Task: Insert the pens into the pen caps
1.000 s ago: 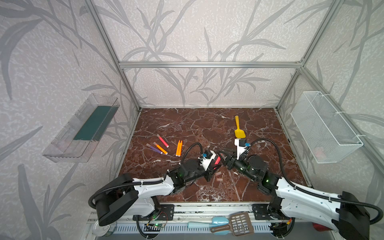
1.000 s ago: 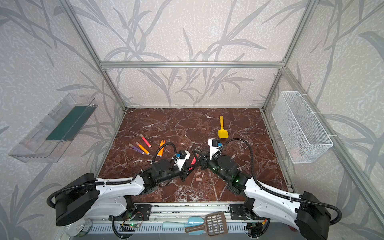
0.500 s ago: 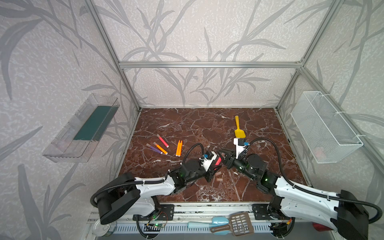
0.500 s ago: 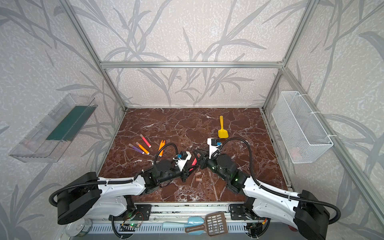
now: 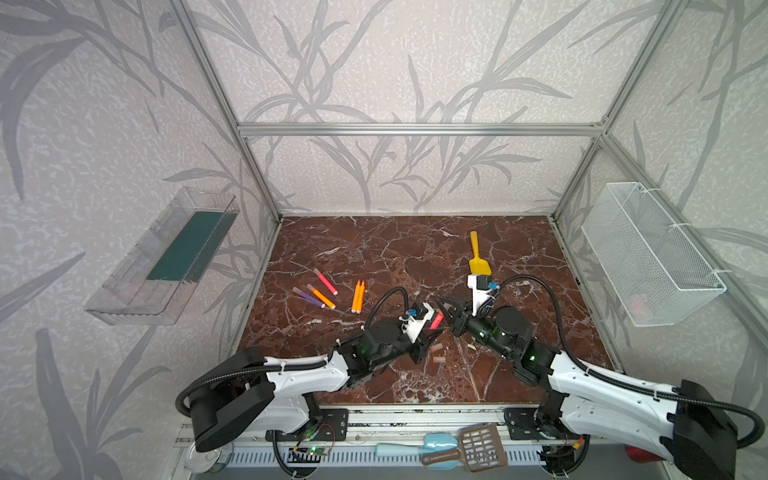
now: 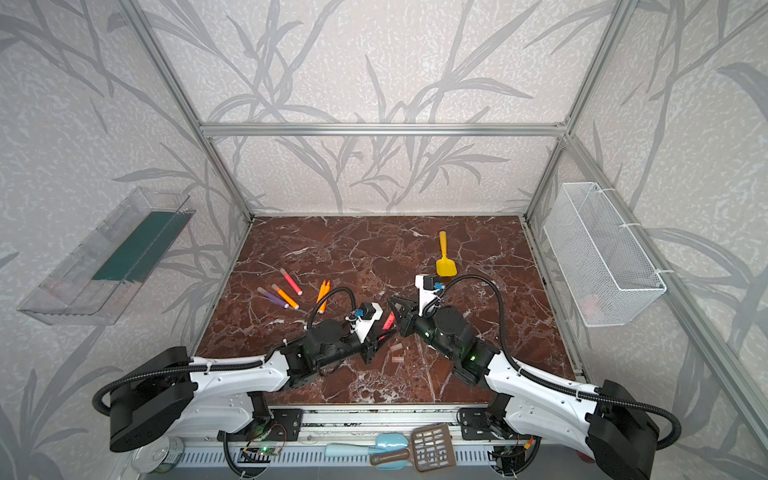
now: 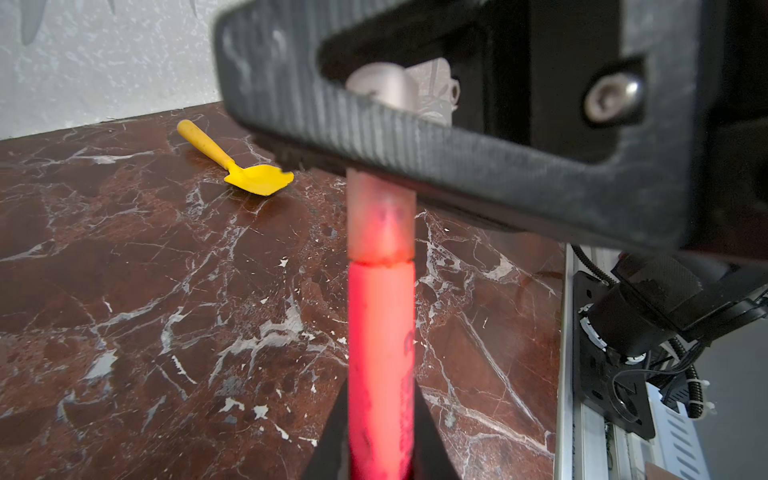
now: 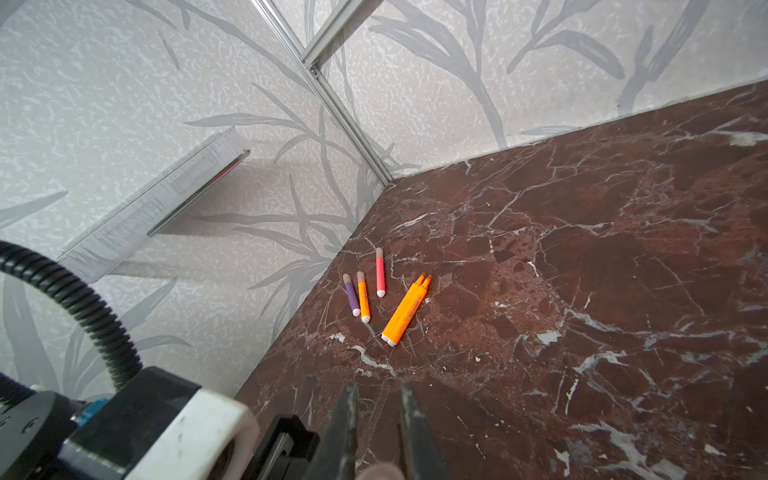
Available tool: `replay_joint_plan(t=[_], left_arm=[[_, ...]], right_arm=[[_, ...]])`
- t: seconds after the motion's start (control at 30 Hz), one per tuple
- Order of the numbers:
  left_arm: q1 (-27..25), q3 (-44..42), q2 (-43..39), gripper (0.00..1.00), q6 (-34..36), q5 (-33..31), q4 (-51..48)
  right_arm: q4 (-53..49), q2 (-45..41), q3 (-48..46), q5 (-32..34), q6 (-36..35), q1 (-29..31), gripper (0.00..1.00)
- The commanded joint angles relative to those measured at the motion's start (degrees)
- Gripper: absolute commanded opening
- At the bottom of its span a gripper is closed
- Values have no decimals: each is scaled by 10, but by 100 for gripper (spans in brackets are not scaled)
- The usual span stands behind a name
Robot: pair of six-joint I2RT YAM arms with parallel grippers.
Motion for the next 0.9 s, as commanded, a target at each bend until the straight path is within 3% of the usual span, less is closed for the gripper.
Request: replay_joint_plan(t=[0.0,0.27,0.5,0.87], left_arm=[[4,24,-34,0,9,-67,0],[10,55,-78,0,28,-152,-25],[24,90,-90,0,28,-168,-32],[108,149,-112,0,1,-134,-85]], right_arm=[[-24,-7,-6,-49,-12,6,0],[-20,-29,-39,-34,-4,49,0],[-9,15,-40,0,-25,107,0],[24,79,-46,33,-23,154,0]])
